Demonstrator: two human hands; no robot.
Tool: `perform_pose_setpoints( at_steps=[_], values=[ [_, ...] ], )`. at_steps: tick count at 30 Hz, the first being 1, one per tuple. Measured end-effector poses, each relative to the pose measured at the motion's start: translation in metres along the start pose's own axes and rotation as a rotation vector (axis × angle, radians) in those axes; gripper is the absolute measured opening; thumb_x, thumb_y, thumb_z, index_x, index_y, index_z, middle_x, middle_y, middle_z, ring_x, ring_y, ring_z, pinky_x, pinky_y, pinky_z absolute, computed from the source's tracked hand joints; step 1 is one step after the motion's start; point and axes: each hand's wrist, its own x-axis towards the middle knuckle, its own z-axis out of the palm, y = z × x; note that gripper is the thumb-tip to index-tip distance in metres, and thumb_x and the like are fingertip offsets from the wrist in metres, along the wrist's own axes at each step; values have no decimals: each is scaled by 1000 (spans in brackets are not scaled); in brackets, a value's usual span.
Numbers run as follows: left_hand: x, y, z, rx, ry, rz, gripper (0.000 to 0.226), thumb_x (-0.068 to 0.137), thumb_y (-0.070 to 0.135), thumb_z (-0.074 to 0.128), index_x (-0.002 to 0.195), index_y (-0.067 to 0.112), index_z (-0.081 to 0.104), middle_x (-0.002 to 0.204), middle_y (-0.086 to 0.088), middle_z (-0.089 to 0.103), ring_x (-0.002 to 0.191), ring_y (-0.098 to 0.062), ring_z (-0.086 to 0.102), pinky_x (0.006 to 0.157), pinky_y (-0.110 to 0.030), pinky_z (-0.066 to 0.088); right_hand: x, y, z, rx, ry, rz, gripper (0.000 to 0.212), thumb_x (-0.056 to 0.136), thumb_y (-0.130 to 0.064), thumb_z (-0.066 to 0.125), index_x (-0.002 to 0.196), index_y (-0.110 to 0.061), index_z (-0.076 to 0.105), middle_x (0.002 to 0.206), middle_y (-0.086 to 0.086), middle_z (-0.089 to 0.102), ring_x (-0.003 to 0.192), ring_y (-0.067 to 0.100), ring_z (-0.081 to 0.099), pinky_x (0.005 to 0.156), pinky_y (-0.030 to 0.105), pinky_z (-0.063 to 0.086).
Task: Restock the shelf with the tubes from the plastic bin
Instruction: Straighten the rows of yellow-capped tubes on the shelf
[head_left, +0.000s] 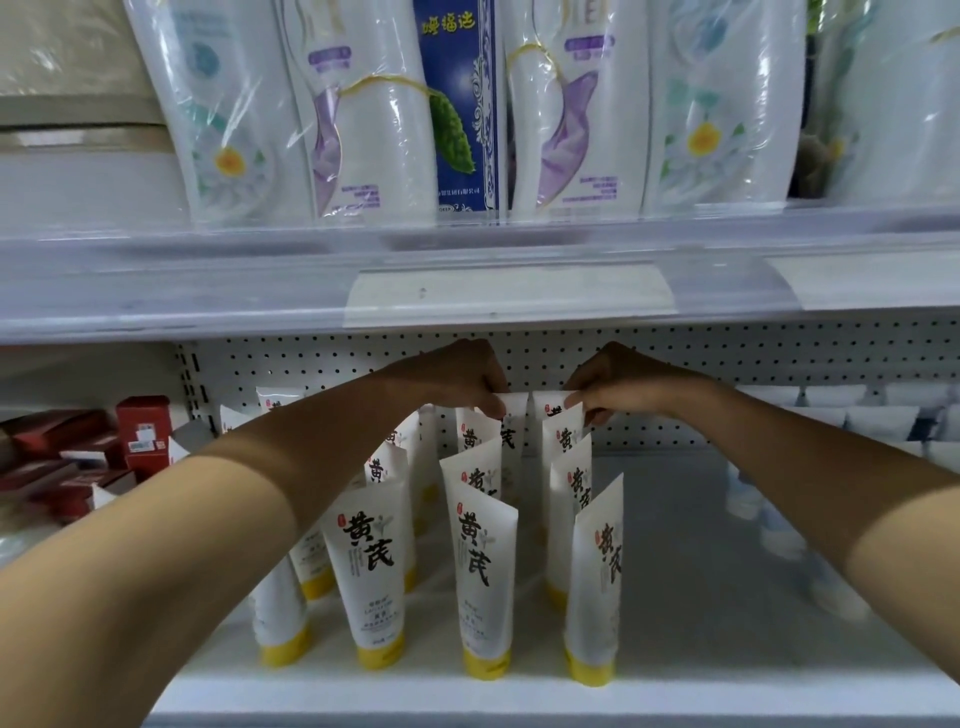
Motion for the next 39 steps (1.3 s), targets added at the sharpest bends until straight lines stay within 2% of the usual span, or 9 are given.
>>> perform_pose_setpoints(
  at_steps=[7, 11, 14, 18, 22, 27, 31, 36, 39],
  values=[
    [0, 3, -2, 20, -19, 14, 18, 81, 22, 72, 97, 14, 76, 84, 6, 71, 71, -5, 61, 65, -16, 44, -5, -4, -2, 23, -15, -4, 13, 87, -15, 70, 99, -16, 74, 92, -3, 73, 88, 9, 70, 75, 18, 57],
    [0, 1, -11, -49, -43, -12, 26, 86, 15, 67, 112, 12, 69, 107, 9, 64, 92, -7, 61, 87, -21, 48, -11, -4, -2, -27, 137, -73, 24, 90, -22, 66, 114, -23, 69, 107, -14, 64, 92, 0, 60, 71, 11, 44],
    [-8, -31, -22, -116, 44, 184, 25, 74, 5, 67, 90, 21, 78, 87, 13, 69, 74, 5, 60, 72, -9, 48, -21, -1, -6, 66, 303, -187, 21, 92, -18, 63, 106, -33, 68, 107, -15, 65, 90, -7, 57, 74, 8, 40],
    [-44, -14, -30, -153, -19, 100, 44, 81, -7, 59, 109, 26, 65, 113, 5, 61, 103, -5, 55, 91, -12, 43, -35, -9, -12, -11, 165, -269, 24, 88, -14, 66, 96, -36, 70, 99, -20, 67, 87, -8, 60, 76, 11, 47],
    [-61, 6, -23, 2, -41, 81, 34, 81, 8, 73, 112, 22, 70, 103, 17, 64, 87, 14, 52, 74, 5, 37, -38, -16, -2, -200, -18, -218, 20, 87, -18, 69, 105, -27, 73, 101, -12, 69, 85, 1, 60, 77, 16, 46],
    [-60, 14, -10, 127, 15, 83, 19, 84, 24, 72, 102, 18, 74, 87, 14, 66, 74, 7, 54, 71, -15, 42, -37, -16, 8, -200, 2, -213, 9, 85, -18, 72, 93, -17, 74, 89, -8, 72, 80, 4, 63, 73, 22, 49],
    [-51, 15, -6, 150, 59, 22, 14, 83, 30, 71, 94, 21, 75, 79, 15, 68, 80, -3, 63, 78, -26, 50, -34, -9, 7, -241, 59, -189, 5, 83, -20, 74, 82, -25, 71, 85, -7, 72, 82, 13, 67, 77, 33, 55],
    [-39, 18, -2, 78, 91, 4, 15, 82, 25, 74, 93, 15, 76, 73, 17, 63, 71, 3, 60, 64, -11, 41, -31, -11, 16, -222, 133, -182, 6, 83, -19, 74, 89, -17, 73, 78, -8, 66, 58, -3, 59, 60, 18, 45],
    [-36, 21, 0, 70, 104, 0, 18, 81, 24, 75, 96, 13, 75, 80, 12, 67, 75, 0, 61, 70, -12, 43, -31, -15, 18, -213, 131, -191, 9, 84, -19, 73, 93, -15, 73, 75, -13, 62, 52, -10, 56, 55, 16, 40]
  ],
)
